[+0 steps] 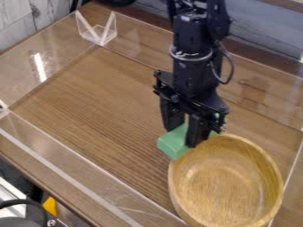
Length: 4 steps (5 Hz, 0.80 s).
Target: Put the green block in the brown bowl
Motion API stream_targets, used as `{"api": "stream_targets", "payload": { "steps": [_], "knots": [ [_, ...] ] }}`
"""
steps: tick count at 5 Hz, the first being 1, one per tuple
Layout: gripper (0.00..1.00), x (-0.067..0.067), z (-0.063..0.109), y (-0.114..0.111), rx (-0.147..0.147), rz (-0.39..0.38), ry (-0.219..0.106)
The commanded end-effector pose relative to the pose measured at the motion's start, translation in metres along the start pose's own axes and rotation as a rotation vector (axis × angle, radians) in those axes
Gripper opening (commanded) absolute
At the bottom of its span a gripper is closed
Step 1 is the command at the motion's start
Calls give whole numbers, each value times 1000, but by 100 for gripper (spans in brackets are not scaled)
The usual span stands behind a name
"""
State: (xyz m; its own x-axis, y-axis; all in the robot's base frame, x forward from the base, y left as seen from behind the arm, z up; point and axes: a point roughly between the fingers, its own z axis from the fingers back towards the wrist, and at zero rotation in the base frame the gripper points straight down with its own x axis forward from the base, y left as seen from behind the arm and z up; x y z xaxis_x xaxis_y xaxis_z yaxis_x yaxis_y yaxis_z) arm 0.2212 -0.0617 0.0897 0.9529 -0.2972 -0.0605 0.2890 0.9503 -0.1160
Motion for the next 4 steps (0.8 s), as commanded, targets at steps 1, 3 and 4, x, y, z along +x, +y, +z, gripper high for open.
{"api": "stream_targets", "payload": {
  "steps": [1,3,4],
  "knots": [
    [0,6,17,-11,-2,-23,-59],
    [0,0,20,-32,-12,-80,-49],
    [0,-2,22,-39,-17,-93,-46]
  ]
}}
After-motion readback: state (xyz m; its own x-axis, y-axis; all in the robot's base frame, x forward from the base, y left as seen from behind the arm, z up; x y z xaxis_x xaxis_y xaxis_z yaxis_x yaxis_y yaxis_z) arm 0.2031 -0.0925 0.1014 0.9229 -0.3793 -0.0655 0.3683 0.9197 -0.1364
